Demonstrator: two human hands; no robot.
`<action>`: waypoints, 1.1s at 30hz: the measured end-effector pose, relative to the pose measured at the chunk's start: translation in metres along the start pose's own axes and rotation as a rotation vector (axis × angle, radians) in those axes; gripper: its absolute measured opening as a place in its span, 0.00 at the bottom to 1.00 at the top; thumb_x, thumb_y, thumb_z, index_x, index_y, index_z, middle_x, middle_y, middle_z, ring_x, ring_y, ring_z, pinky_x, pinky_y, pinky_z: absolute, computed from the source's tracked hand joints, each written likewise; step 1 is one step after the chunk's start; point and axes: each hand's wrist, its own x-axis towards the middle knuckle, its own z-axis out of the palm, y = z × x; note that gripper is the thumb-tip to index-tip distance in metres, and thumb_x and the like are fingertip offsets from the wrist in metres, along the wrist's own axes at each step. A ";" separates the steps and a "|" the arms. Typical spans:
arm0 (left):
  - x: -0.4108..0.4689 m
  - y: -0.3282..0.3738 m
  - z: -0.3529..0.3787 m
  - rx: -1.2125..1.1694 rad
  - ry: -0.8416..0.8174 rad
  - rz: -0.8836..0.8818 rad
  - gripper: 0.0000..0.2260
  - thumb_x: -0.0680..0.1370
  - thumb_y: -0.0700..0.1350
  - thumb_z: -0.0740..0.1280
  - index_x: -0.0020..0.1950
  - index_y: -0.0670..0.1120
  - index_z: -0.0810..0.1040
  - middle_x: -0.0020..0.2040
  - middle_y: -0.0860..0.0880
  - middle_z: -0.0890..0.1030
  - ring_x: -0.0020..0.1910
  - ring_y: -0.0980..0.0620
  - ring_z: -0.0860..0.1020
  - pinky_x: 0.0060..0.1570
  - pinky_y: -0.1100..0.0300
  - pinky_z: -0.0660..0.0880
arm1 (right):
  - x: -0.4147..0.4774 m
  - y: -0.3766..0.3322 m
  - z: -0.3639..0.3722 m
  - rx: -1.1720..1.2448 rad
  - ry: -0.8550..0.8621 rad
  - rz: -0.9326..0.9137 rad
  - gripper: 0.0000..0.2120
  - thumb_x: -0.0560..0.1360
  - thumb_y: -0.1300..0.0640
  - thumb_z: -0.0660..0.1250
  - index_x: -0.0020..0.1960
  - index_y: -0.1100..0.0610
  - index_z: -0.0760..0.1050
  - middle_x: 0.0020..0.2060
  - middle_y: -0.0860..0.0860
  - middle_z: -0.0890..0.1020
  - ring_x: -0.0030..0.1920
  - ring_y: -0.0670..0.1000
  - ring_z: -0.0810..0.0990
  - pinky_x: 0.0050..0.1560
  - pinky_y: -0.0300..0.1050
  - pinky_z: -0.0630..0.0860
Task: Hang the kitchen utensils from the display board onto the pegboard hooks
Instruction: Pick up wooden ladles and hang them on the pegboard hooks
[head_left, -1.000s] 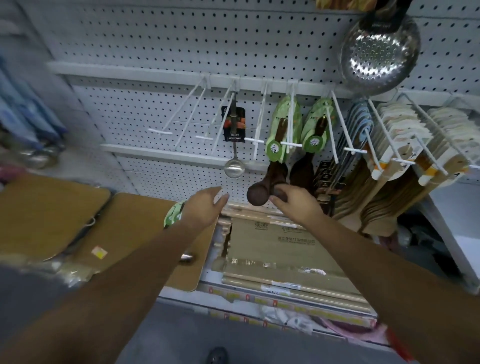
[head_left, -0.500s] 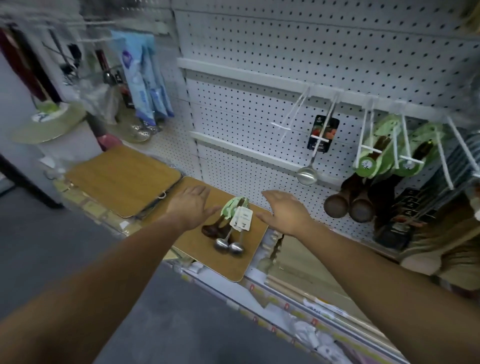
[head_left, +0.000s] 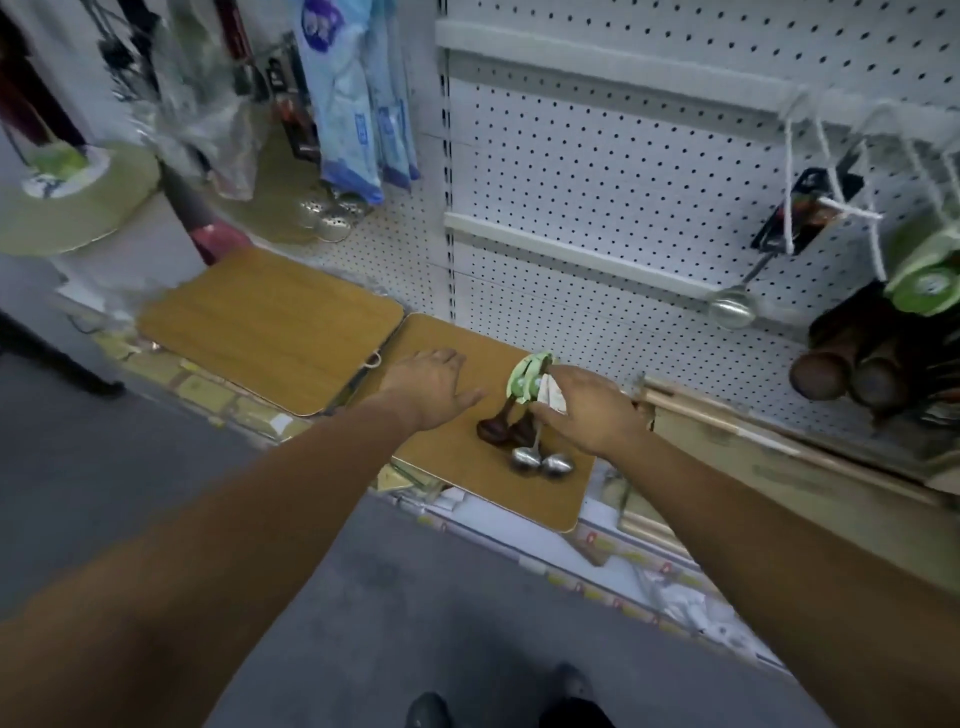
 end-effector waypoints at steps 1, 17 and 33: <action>0.007 -0.004 0.010 -0.009 -0.019 0.011 0.34 0.79 0.67 0.50 0.77 0.46 0.62 0.76 0.46 0.65 0.73 0.45 0.66 0.69 0.48 0.65 | 0.002 -0.003 0.011 0.014 -0.028 0.017 0.31 0.77 0.35 0.59 0.73 0.53 0.65 0.70 0.53 0.74 0.69 0.56 0.72 0.66 0.53 0.71; 0.130 -0.014 0.132 -0.099 -0.225 0.053 0.29 0.81 0.62 0.52 0.72 0.42 0.67 0.72 0.42 0.70 0.70 0.42 0.68 0.68 0.48 0.66 | 0.089 0.032 0.134 0.158 -0.230 0.208 0.24 0.78 0.41 0.62 0.67 0.56 0.70 0.63 0.58 0.76 0.63 0.60 0.74 0.52 0.51 0.76; 0.291 -0.010 0.280 -0.243 -0.258 0.051 0.19 0.76 0.58 0.67 0.53 0.43 0.79 0.51 0.42 0.80 0.52 0.41 0.78 0.50 0.49 0.77 | 0.227 0.061 0.247 0.132 -0.282 0.573 0.09 0.79 0.58 0.62 0.56 0.60 0.77 0.52 0.58 0.82 0.53 0.61 0.81 0.46 0.48 0.74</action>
